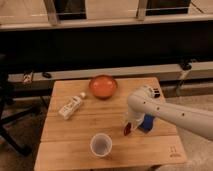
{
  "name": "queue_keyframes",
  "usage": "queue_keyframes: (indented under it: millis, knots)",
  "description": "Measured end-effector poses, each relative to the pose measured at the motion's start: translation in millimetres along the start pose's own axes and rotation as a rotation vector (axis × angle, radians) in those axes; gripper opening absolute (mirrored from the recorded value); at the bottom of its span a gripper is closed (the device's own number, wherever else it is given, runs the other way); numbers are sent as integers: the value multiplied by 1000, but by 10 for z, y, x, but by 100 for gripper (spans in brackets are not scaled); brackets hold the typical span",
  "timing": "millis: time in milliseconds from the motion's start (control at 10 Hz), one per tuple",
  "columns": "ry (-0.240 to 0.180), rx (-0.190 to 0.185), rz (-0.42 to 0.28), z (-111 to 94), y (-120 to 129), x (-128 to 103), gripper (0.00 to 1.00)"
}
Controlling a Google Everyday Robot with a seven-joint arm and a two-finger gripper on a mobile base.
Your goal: Drag the pepper across the table
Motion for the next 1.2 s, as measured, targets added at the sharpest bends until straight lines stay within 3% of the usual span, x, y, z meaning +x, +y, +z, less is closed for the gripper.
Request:
queue_keyframes:
  millis: [1200]
  knots:
    - [-6, -10, 15, -2, 150, -86, 0]
